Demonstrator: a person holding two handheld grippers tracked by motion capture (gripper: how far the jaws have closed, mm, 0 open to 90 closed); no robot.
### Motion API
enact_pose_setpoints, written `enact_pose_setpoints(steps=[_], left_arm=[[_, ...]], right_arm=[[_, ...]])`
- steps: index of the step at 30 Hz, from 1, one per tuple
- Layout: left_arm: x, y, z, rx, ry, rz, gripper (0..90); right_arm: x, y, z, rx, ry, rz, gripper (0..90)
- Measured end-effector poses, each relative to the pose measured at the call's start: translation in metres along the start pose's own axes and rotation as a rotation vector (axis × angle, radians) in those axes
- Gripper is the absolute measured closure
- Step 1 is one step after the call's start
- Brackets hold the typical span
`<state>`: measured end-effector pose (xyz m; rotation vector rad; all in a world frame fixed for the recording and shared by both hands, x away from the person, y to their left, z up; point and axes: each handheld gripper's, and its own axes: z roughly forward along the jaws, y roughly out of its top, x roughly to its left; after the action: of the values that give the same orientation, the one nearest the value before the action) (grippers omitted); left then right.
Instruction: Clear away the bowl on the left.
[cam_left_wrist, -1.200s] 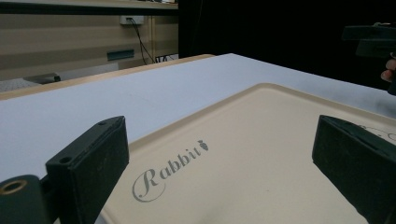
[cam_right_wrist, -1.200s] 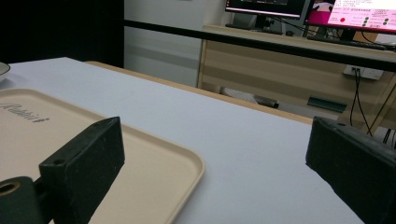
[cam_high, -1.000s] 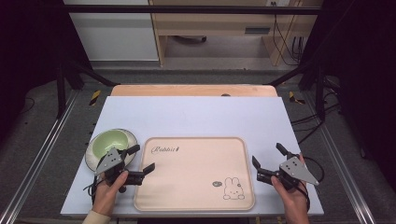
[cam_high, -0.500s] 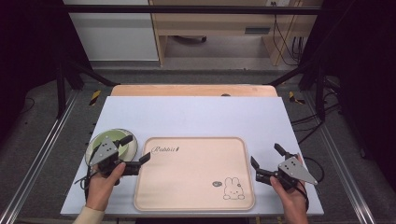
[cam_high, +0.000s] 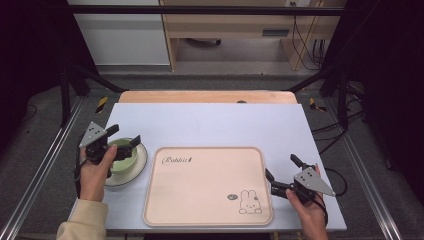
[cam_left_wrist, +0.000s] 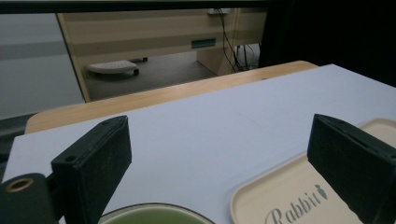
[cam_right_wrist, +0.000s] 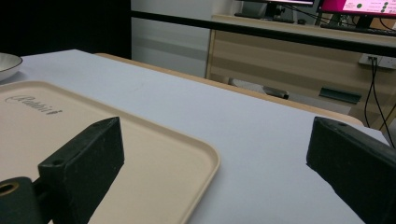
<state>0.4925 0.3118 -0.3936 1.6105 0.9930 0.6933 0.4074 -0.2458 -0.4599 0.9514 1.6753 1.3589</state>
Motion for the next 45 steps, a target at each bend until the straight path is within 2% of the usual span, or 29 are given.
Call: enact_pose_setpoints(steps=[2, 4, 6, 9, 14, 17, 22, 26, 31, 37, 45], left_arm=[[0.007, -0.002, -0.001, 0.01, 0.0, -0.006, 6.3], [0.014, -0.005, -0.005, 0.027, 0.024, 0.003, 6.4], [0.019, -0.006, -0.009, 0.038, 0.048, -0.007, 6.4], [0.027, -0.008, -0.013, 0.062, 0.062, -0.016, 6.3], [0.039, -0.014, -0.019, 0.113, 0.12, -0.039, 6.5], [0.042, -0.016, -0.021, 0.148, 0.152, -0.034, 6.5], [0.047, -0.019, -0.021, 0.177, 0.171, -0.026, 6.5], [0.051, -0.022, -0.022, 0.205, 0.195, -0.045, 6.9], [0.056, -0.025, -0.024, 0.225, 0.261, -0.062, 9.8], [0.059, -0.03, -0.022, 0.263, 0.247, -0.063, 11.1], [0.06, -0.035, -0.02, 0.337, 0.274, -0.068, 18.2]], right_arm=[[0.001, 0.0, -0.001, 0.006, 0.001, -0.007, 4.2], [0.001, 0.0, -0.002, 0.005, 0.002, -0.006, 4.2], [0.002, 0.001, -0.002, 0.001, 0.0, -0.001, 4.1], [0.004, 0.002, -0.001, 0.004, 0.004, -0.003, 4.0], [0.004, 0.002, -0.001, 0.004, 0.005, -0.002, 4.0], [0.004, 0.002, -0.001, 0.006, 0.003, 0.004, 4.0], [0.003, 0.002, -0.001, 0.009, 0.002, 0.005, 4.0], [0.002, 0.002, -0.001, 0.01, 0.002, 0.005, 4.0], [0.003, 0.001, -0.001, 0.015, 0.003, 0.01, 4.1], [0.003, 0.001, 0.0, 0.02, 0.004, 0.005, 4.1], [0.002, 0.001, 0.0, 0.021, 0.004, 0.011, 4.2]])
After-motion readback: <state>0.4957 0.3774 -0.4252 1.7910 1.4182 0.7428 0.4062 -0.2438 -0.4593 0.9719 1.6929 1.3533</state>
